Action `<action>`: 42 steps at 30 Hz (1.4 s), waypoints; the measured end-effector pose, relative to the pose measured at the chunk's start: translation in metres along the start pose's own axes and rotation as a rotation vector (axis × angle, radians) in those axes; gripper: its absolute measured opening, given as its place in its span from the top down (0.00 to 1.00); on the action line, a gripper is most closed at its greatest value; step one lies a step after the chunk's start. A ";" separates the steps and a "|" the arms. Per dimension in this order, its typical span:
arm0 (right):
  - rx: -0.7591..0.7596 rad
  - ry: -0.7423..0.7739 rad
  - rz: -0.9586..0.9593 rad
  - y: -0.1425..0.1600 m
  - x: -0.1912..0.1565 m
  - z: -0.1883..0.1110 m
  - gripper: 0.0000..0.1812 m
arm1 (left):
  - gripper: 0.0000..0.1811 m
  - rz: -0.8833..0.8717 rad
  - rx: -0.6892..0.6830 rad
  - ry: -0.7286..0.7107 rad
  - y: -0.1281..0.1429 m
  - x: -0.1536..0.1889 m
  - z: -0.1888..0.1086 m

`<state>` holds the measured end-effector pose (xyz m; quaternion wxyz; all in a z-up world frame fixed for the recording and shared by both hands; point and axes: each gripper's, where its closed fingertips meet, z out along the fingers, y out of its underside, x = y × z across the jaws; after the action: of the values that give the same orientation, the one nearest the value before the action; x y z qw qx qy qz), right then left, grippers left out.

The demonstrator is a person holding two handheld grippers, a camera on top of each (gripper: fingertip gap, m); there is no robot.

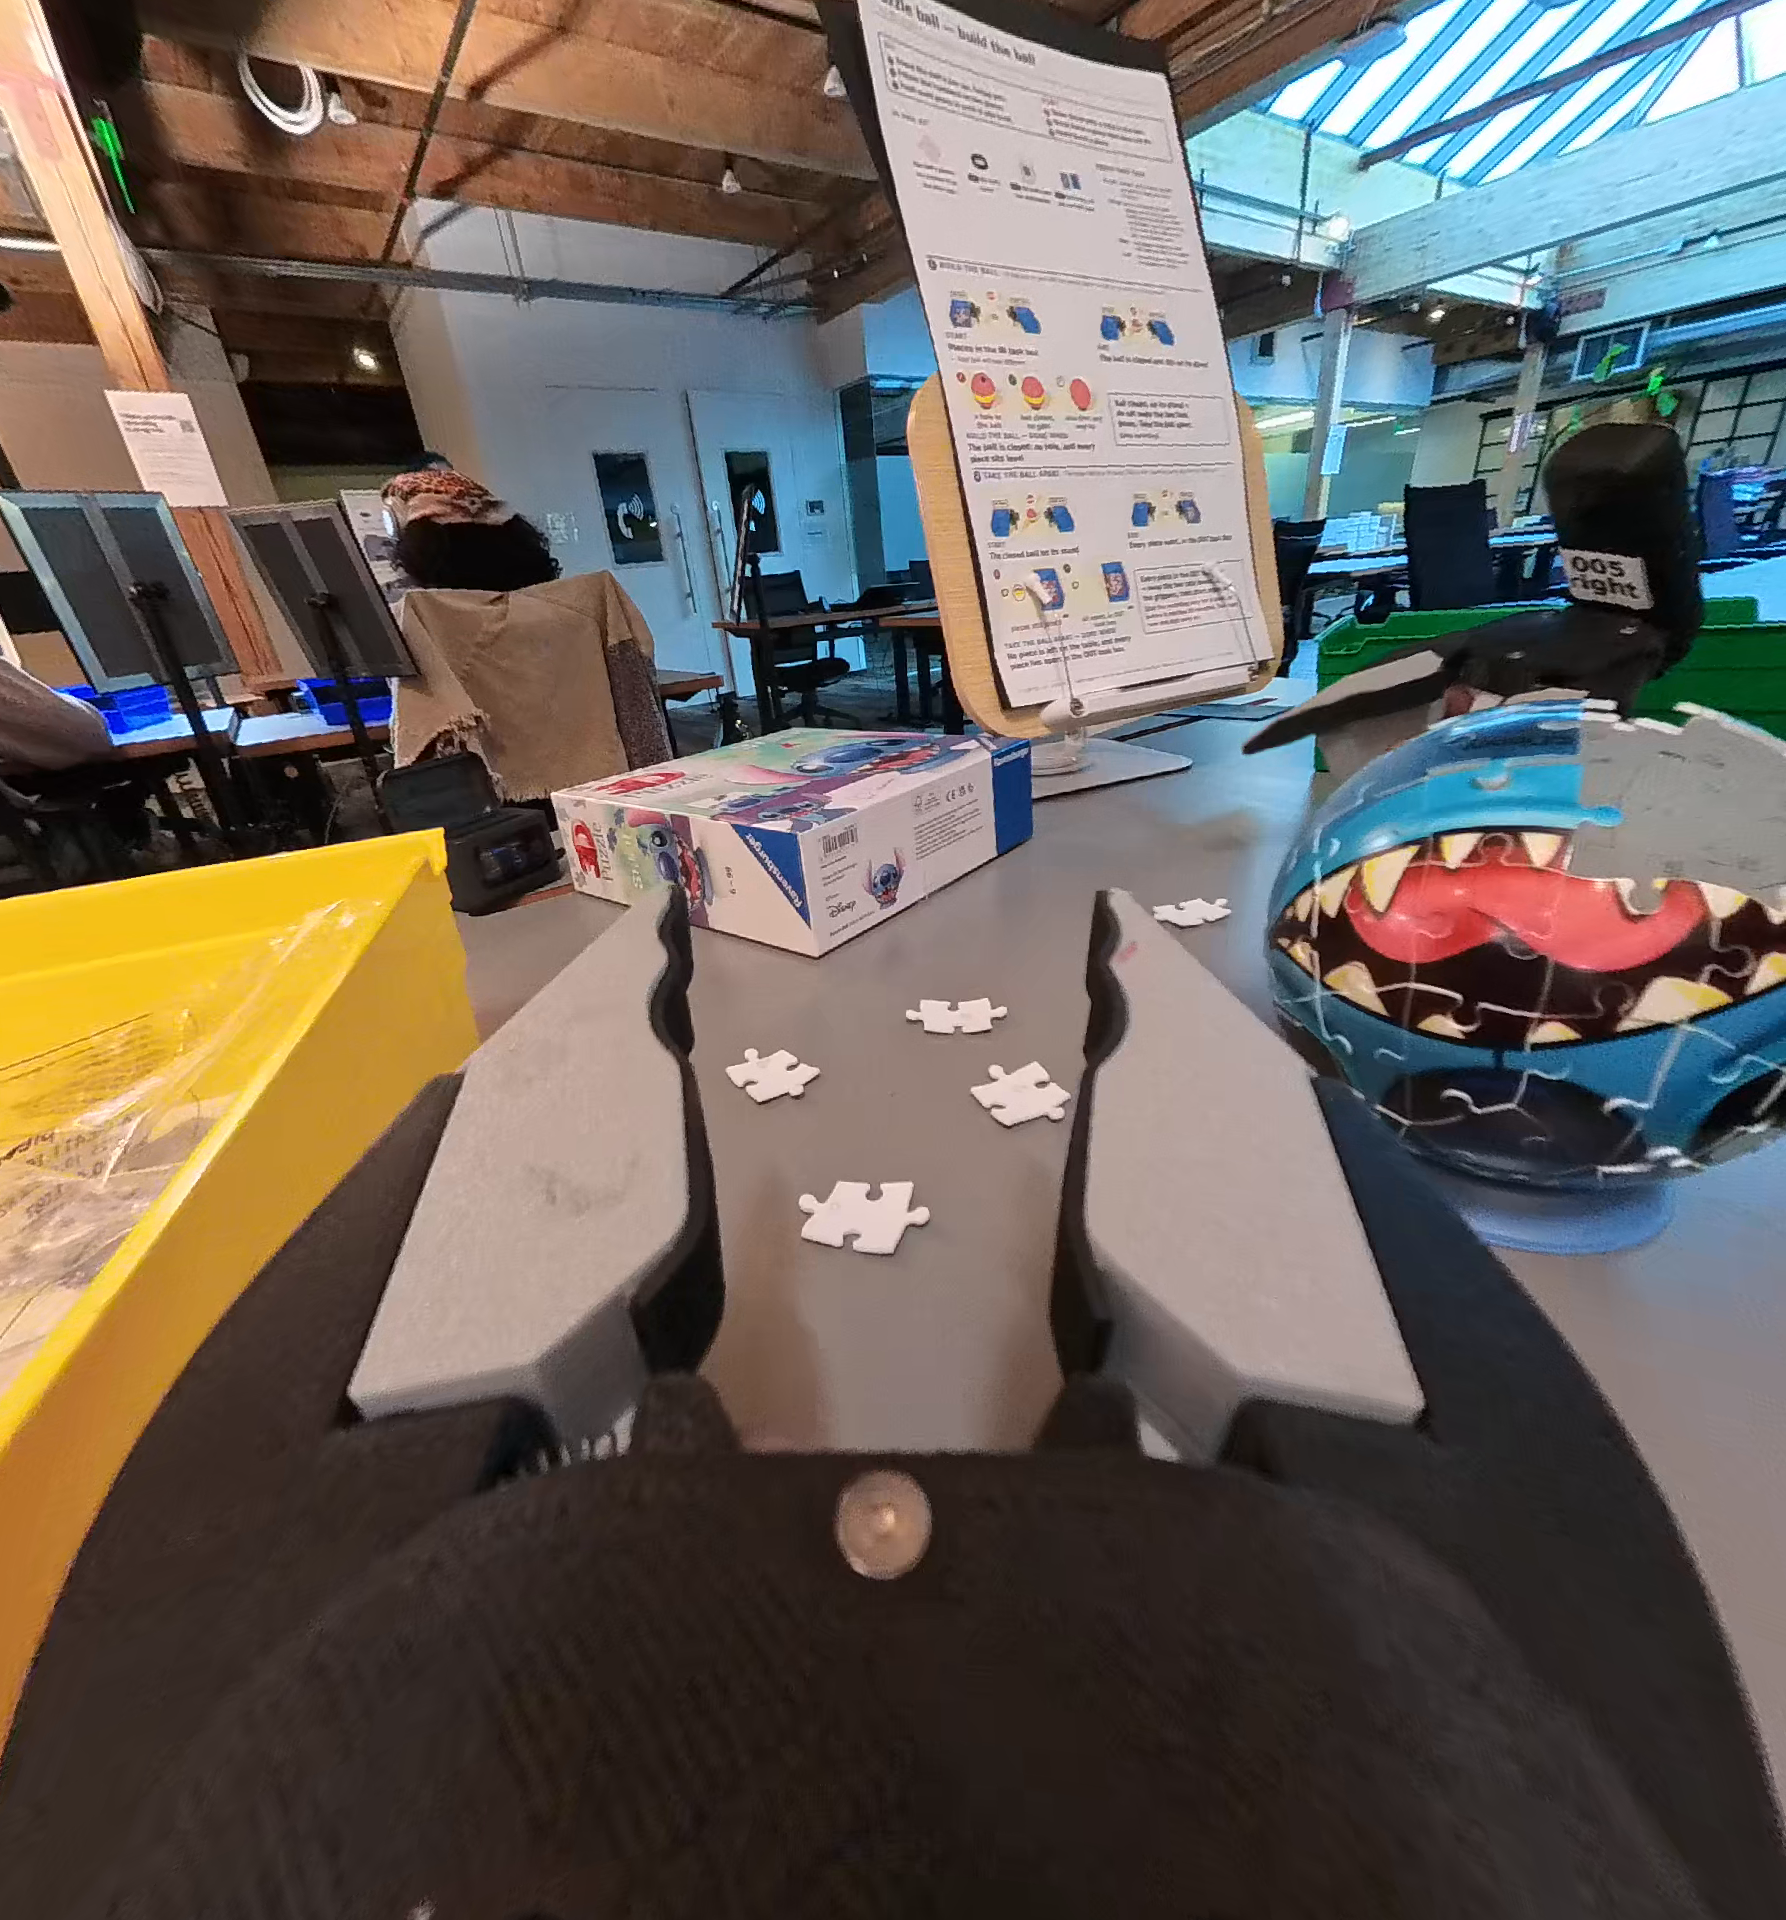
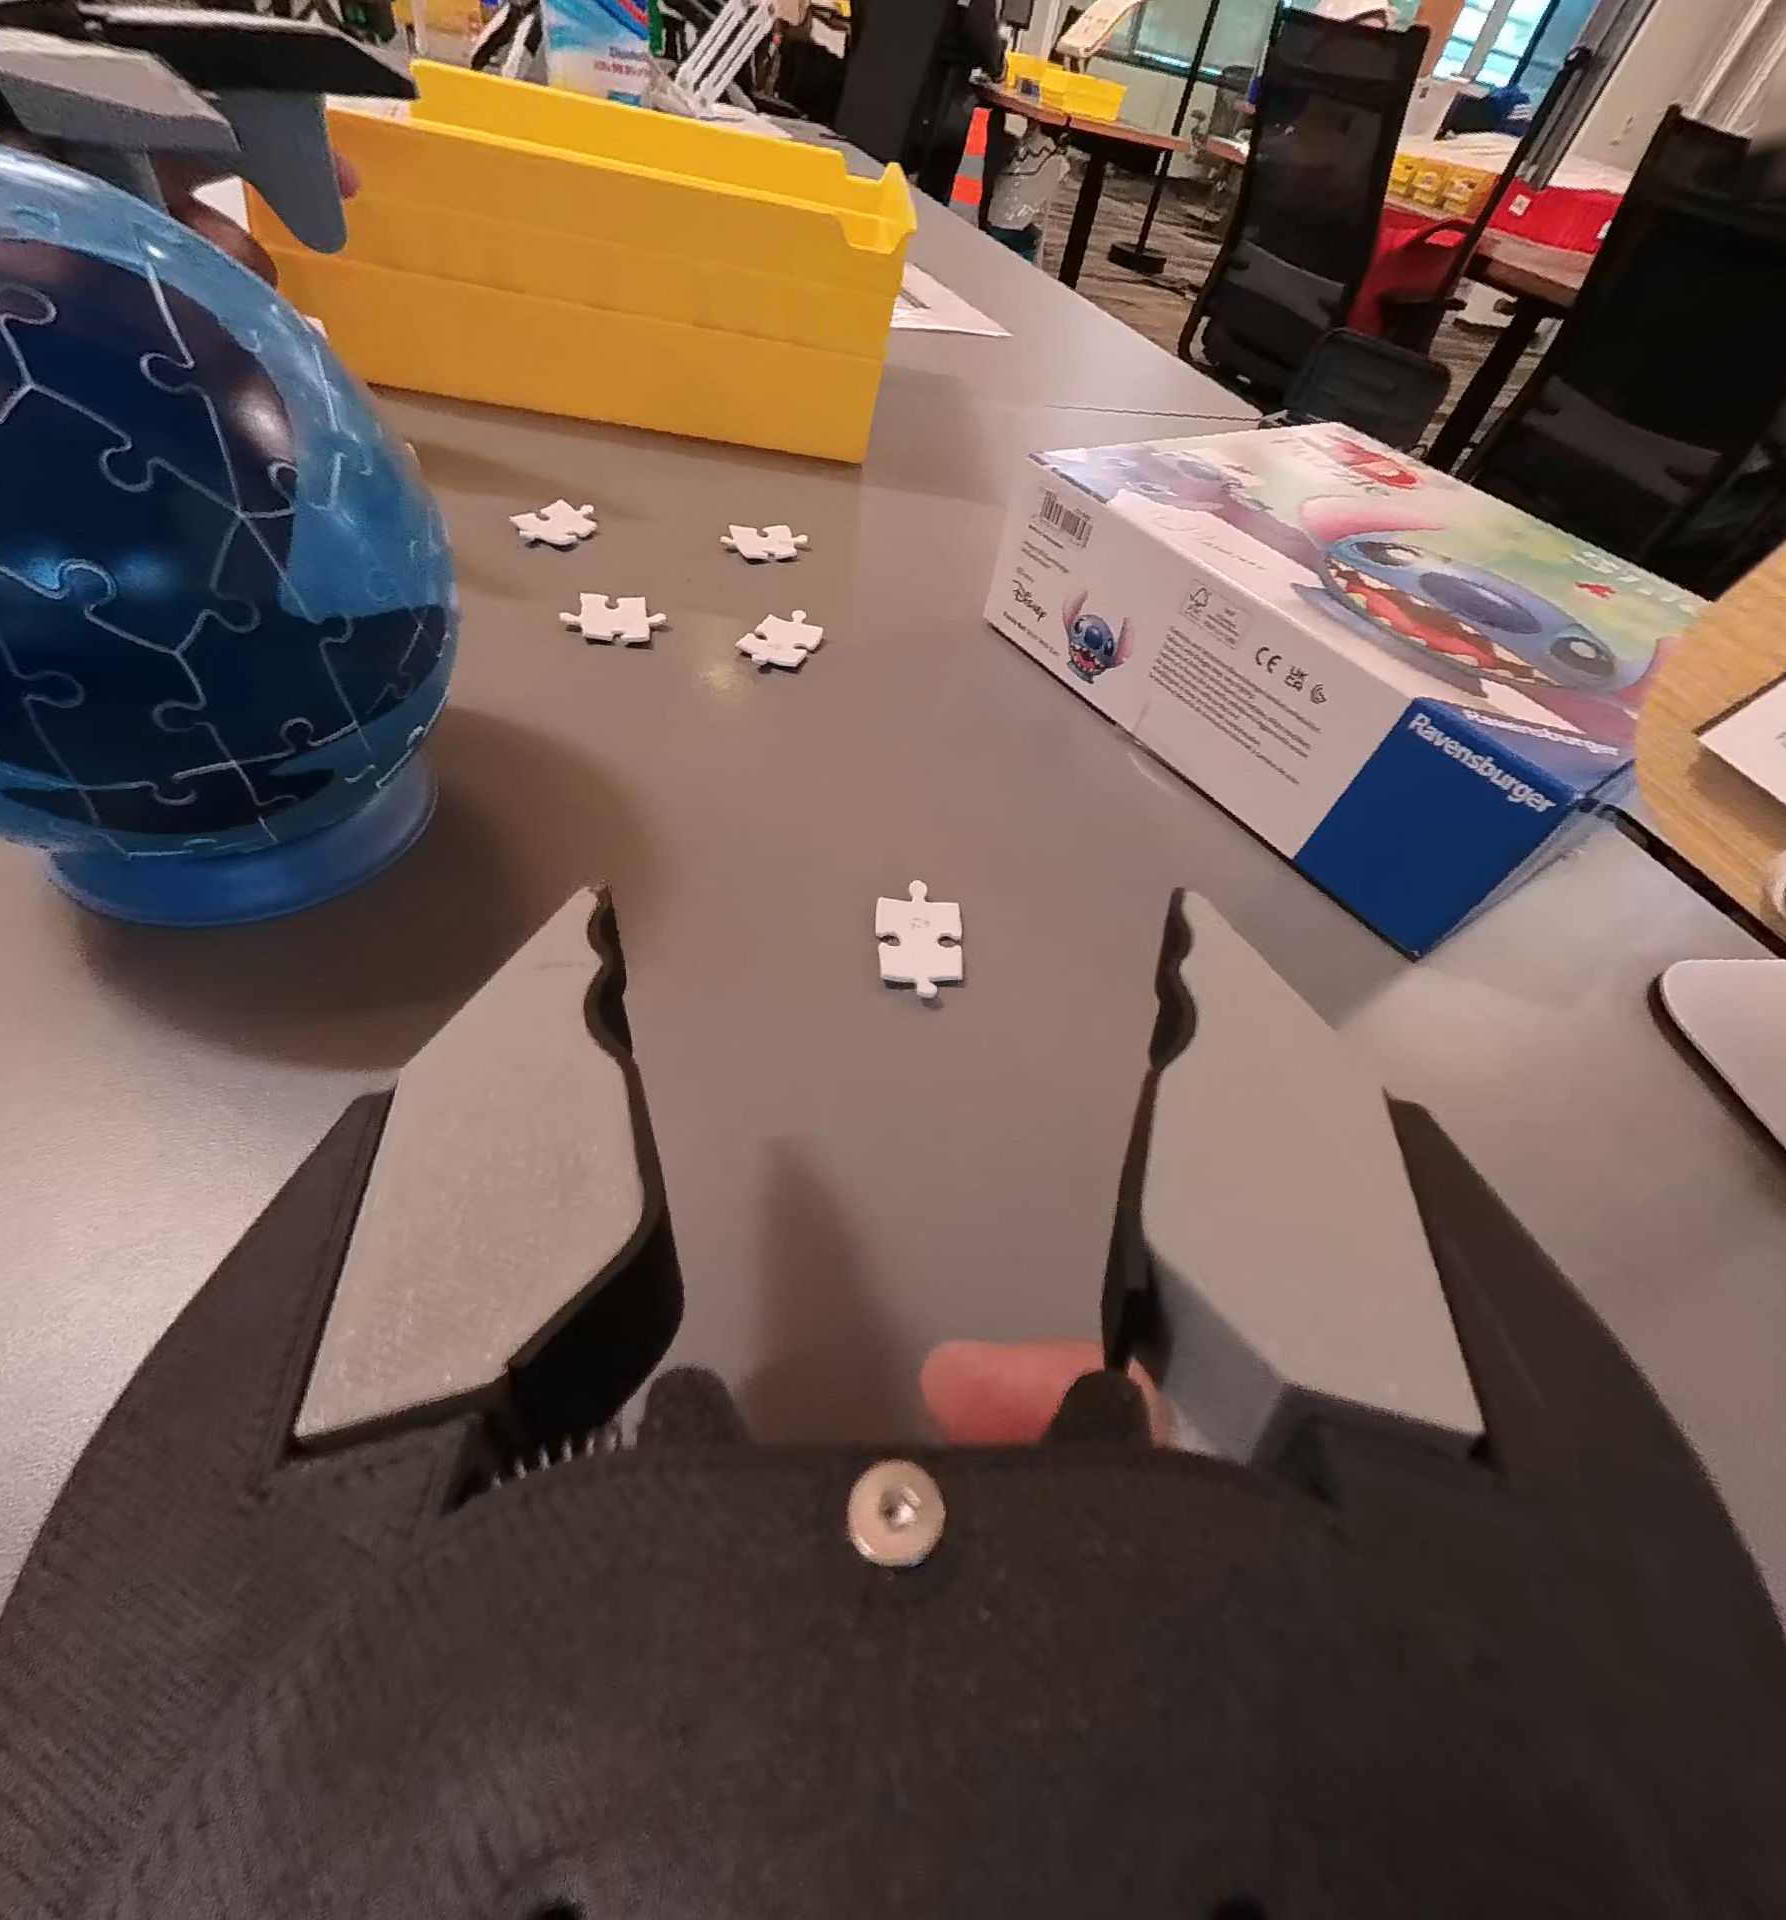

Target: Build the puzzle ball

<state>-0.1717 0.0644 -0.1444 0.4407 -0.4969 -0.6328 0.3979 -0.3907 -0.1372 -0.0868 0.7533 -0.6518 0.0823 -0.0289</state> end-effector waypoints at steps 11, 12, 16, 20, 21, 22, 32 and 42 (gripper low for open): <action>-0.007 -0.044 -0.015 0.000 -0.012 0.000 0.44 | 0.61 0.021 0.014 -0.051 -0.002 -0.004 -0.002; -0.013 -0.049 -0.021 0.001 -0.014 0.001 0.44 | 0.61 0.019 0.014 -0.057 -0.002 -0.004 -0.002; -0.027 -0.085 -0.037 0.002 -0.023 0.002 0.44 | 0.61 0.010 0.004 -0.061 -0.001 -0.005 -0.002; -0.027 -0.148 -0.042 0.002 -0.037 0.000 0.44 | 0.58 -0.039 -0.020 0.047 0.000 0.011 -0.005; -0.017 -0.157 -0.046 0.000 -0.041 -0.002 0.44 | 0.56 -0.055 -0.039 0.102 0.002 0.021 -0.008; -0.006 -0.172 -0.049 -0.002 -0.046 -0.004 0.44 | 0.56 -0.057 -0.069 0.154 0.004 0.031 -0.011; 0.081 -0.260 -0.184 -0.037 -0.129 0.003 0.33 | 0.49 0.217 -0.388 0.497 0.053 0.116 -0.007; 0.058 -0.310 -0.258 -0.041 -0.161 0.034 0.31 | 0.49 0.351 -0.387 0.602 0.065 0.145 0.020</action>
<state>-0.1965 -0.1032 -0.1419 0.3994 -0.3314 -0.7399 0.4281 -0.2492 -0.1298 -0.1605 0.5523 -0.7201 0.4135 -0.0734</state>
